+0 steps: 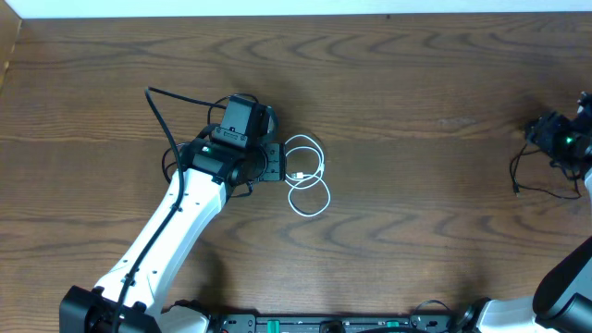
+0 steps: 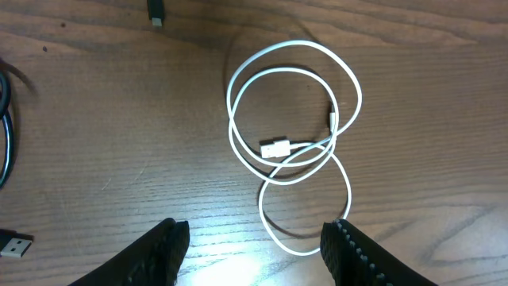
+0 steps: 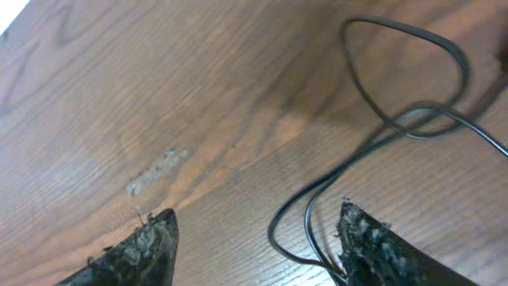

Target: Untangle cables

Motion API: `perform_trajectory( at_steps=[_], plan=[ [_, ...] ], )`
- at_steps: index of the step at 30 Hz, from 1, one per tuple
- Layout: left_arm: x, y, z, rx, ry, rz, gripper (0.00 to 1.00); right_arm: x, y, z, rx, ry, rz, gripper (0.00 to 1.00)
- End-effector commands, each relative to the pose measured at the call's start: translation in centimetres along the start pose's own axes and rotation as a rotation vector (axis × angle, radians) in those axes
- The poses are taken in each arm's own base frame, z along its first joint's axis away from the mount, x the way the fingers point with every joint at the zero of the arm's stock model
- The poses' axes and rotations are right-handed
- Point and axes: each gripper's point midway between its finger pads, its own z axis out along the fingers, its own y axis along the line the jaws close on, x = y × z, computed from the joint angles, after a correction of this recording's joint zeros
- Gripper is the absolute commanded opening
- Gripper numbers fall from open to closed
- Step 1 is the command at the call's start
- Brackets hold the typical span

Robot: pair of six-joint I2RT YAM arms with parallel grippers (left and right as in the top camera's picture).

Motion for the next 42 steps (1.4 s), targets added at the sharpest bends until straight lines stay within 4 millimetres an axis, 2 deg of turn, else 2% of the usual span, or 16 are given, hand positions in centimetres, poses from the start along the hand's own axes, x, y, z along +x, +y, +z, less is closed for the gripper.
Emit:
perform_trajectory(
  at_steps=[1,4,8,16,18,19,21,24,27,28,30,34,35,38,41,42],
  plan=[
    [-0.2,0.1,-0.4,-0.008,-0.015,0.000,0.59,-0.4,-2.5,-0.1,0.137,-0.038,0.176,0.56],
    [-0.2,0.1,-0.4,-0.008,-0.015,0.000,0.59,-0.7,-3.6,-0.2,0.195,-0.071,0.298,0.53],
    [-0.1,0.0,-0.4,-0.002,-0.012,0.000,0.59,-0.9,-3.7,0.3,0.193,-0.083,0.381,0.52],
    [-0.1,0.0,-0.4,-0.002,-0.012,0.000,0.59,0.9,-4.9,3.8,0.217,-0.028,0.530,0.50],
    [-0.1,0.0,-0.4,-0.002,-0.012,0.000,0.59,1.0,-4.6,4.7,0.196,-0.018,0.529,0.41],
    [-0.1,0.0,-0.4,-0.002,-0.012,0.000,0.59,1.0,-4.1,5.3,0.166,-0.009,0.526,0.24],
    [-0.1,0.0,-0.4,-0.002,-0.012,0.000,0.59,0.6,-3.1,5.7,0.102,-0.005,0.498,0.03],
    [-0.1,0.0,-0.4,-0.002,-0.012,0.000,0.59,-1.3,-1.1,5.4,-0.014,-0.045,0.372,0.01],
    [-0.2,0.0,-0.4,-0.002,-0.013,0.000,0.59,-4.3,2.2,3.4,-0.178,-0.126,0.224,0.01],
    [-0.2,0.0,-0.4,-0.001,-0.016,0.000,0.59,-5.5,3.6,2.2,-0.243,-0.164,0.169,0.01],
    [-0.3,0.0,-0.4,0.000,-0.019,0.001,0.59,-8.2,6.2,-0.9,-0.349,-0.252,0.085,0.01],
    [-0.3,-0.1,-0.4,0.001,-0.019,-0.002,0.59,-12.3,9.4,-7.4,-0.442,-0.435,-0.022,0.01],
    [-0.3,-0.1,-0.4,0.001,-0.019,-0.002,0.59,-13.3,10.0,-10.0,-0.442,-0.509,-0.049,0.01],
    [-0.3,-0.1,-0.4,0.001,-0.019,-0.002,0.59,-14.0,8.9,-12.1,-0.353,-0.570,-0.019,0.01],
    [-0.3,-0.1,-0.4,0.001,-0.019,-0.002,0.59,-12.4,3.9,-10.9,-0.093,-0.520,0.113,0.01],
    [-0.3,-0.1,-0.4,0.001,-0.019,-0.002,0.60,-11.4,1.9,-10.4,0.005,-0.489,0.153,0.04]
  ],
)
